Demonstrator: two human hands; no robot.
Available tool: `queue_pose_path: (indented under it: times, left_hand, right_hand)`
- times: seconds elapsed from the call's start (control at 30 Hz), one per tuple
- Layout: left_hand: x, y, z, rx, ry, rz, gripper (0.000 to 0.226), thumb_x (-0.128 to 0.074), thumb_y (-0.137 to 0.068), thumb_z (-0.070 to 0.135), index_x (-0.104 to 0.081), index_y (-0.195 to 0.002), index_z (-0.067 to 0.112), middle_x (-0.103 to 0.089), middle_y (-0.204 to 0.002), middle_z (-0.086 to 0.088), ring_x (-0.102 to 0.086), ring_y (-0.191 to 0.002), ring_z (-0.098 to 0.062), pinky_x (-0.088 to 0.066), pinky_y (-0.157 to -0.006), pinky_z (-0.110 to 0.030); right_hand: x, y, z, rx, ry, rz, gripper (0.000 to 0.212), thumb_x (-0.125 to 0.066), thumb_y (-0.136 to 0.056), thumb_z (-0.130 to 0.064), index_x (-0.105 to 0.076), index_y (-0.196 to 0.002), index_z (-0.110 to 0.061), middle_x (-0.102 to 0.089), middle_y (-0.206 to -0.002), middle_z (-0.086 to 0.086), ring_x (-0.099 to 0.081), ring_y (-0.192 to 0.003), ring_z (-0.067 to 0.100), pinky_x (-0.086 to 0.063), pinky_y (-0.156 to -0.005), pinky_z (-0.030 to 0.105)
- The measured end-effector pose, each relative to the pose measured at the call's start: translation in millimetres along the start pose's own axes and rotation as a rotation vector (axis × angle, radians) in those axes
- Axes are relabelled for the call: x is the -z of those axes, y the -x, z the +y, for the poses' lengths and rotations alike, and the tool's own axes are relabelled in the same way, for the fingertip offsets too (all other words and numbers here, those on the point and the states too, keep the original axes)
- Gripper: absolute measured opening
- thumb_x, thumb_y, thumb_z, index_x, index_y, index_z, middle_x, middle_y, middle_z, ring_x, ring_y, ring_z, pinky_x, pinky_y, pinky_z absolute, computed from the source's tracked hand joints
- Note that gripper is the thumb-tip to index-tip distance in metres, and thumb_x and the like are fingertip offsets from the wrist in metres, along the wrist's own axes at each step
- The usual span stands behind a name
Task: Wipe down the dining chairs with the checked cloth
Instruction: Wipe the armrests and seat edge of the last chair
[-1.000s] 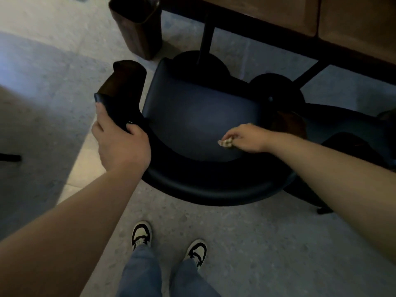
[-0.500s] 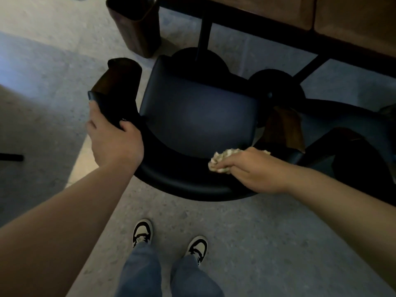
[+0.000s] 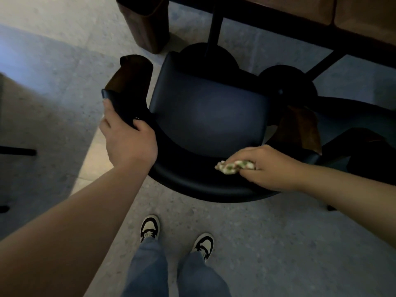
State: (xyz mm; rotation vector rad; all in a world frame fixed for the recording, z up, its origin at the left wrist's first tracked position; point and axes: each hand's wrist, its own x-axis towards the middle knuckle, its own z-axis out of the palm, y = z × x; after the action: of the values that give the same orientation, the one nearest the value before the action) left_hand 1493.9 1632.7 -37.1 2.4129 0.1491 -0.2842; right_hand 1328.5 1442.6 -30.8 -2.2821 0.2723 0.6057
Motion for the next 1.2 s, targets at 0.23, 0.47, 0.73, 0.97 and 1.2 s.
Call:
queue_pose_path:
  times: [0.23,0.47,0.73,0.97,1.2]
  left_hand:
    - [-1,-1,-2,0.003,0.012,0.003,0.066,-0.044,-0.099,0.023,-0.009,-0.155,0.027,-0.022,-0.157,0.0,-0.035,-0.138,-0.024,-0.032,-0.109,-0.036]
    - [-3,-2,-5,-0.004,0.035,0.01,0.066,-0.045,-0.099,0.023,-0.01,-0.155,0.029,-0.026,-0.154,0.0,-0.041,-0.134,-0.025,-0.036,-0.106,-0.038]
    - [-1,-2,-3,0.001,0.013,0.013,0.067,-0.044,-0.098,0.023,-0.009,-0.155,0.03,-0.026,-0.155,0.0,-0.041,-0.133,-0.025,-0.038,-0.104,-0.039]
    - [0,-1,-3,-0.01,0.02,0.008,0.066,-0.044,-0.099,0.023,-0.009,-0.155,0.029,-0.026,-0.155,-0.001,-0.04,-0.134,-0.026,-0.039,-0.104,-0.039]
    - [-2,-1,-4,-0.015,0.025,0.014,0.066,-0.044,-0.099,0.023,-0.01,-0.155,0.029,-0.023,-0.157,0.001,-0.037,-0.137,-0.025,-0.035,-0.107,-0.038]
  right_hand:
    - [-4,-97,39,-0.311,0.378,-0.083,0.026,-0.047,-0.093,-0.017,-0.066,-0.108,-0.01,-0.064,-0.118,0.017,-0.058,-0.108,0.033,-0.043,-0.08,0.03]
    - [-30,-113,33,-0.221,0.484,-0.363,0.039,-0.04,-0.098,-0.012,-0.052,-0.135,-0.009,-0.051,-0.139,0.011,-0.05,-0.124,0.027,-0.04,-0.099,0.027]
    - [-26,-32,-41,-0.077,0.046,0.017,0.021,-0.043,-0.089,-0.008,-0.063,-0.094,-0.01,-0.064,-0.09,0.011,-0.057,-0.086,0.027,-0.041,-0.072,0.029]
    - [-26,-12,-64,-0.115,-0.28,0.358,0.032,-0.039,-0.08,-0.02,-0.07,-0.086,-0.015,-0.059,-0.062,-0.019,-0.057,-0.066,0.0,-0.041,-0.062,0.016]
    - [-53,-144,8,-0.429,0.151,-0.211,0.033,-0.043,-0.097,-0.018,-0.06,-0.119,0.0,-0.059,-0.125,0.018,-0.058,-0.107,0.031,-0.041,-0.079,0.027]
